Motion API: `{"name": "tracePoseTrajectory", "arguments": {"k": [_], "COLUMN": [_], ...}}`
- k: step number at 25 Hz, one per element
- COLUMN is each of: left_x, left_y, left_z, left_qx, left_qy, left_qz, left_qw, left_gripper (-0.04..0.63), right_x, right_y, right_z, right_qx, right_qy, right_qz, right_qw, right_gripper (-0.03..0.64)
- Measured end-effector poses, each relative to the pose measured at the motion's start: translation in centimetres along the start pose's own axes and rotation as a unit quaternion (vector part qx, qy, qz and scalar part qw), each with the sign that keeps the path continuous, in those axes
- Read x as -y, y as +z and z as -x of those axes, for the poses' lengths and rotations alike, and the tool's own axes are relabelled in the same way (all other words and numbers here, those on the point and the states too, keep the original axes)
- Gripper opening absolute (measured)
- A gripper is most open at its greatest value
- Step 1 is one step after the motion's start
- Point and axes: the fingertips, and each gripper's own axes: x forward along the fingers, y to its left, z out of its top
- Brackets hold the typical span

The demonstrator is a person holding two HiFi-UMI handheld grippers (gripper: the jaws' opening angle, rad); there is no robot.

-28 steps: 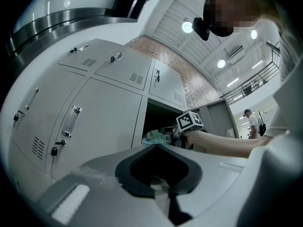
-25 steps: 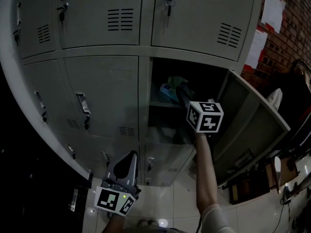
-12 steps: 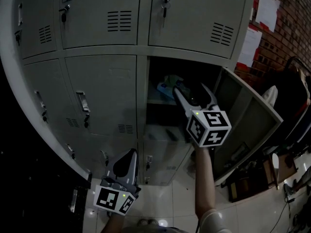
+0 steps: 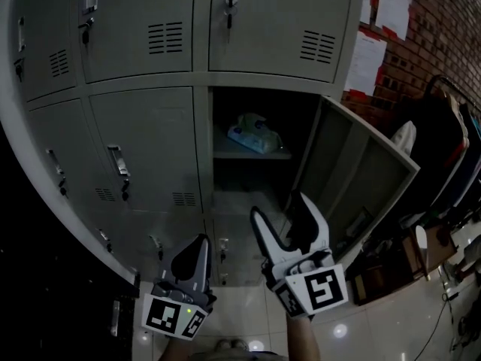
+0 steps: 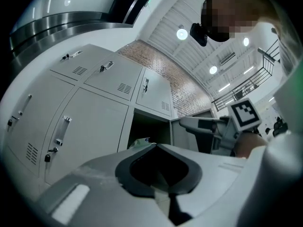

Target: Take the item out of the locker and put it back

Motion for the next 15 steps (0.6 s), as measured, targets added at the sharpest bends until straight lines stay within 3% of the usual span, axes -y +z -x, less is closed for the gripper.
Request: {"name": "tracePoseTrajectory", "arguments": {"k": [3, 6, 9, 15], "left_x": [0.7, 1.1, 1.5, 2.0], "left_y": [-0.1, -0.3, -0.3, 0.0], "left_z": [0.0, 0.2, 0.3, 0.4], "left_qx": [-0.001, -0.003, -0.002, 0.006], "left_qy": [-0.009, -0.012, -0.014, -0.017], "left_qz": [-0.003, -0.002, -0.001, 0.0], "left_qw": [1.0, 0.9999, 0.9999, 0.9998], "left_gripper": [0.004, 0.005, 0.005, 0.004], "right_x": [-1.2, -1.0, -0.7, -1.1], "right_y": [-1.2, -3.4, -4.4, -4.4], "right_z": [2.6, 4.4, 4.9, 5.2], "right_qx": [0.024, 0.017, 0.003, -0.01], "right_qy": [-0.013, -0.021, -0.029, -0.023], "right_qz": [-0.004, -0.047, -0.054, -0.05], "right_qw": [1.0, 0.998, 0.998, 0.998], "right_gripper": [0.17, 0.057, 0.002, 0.002]}}
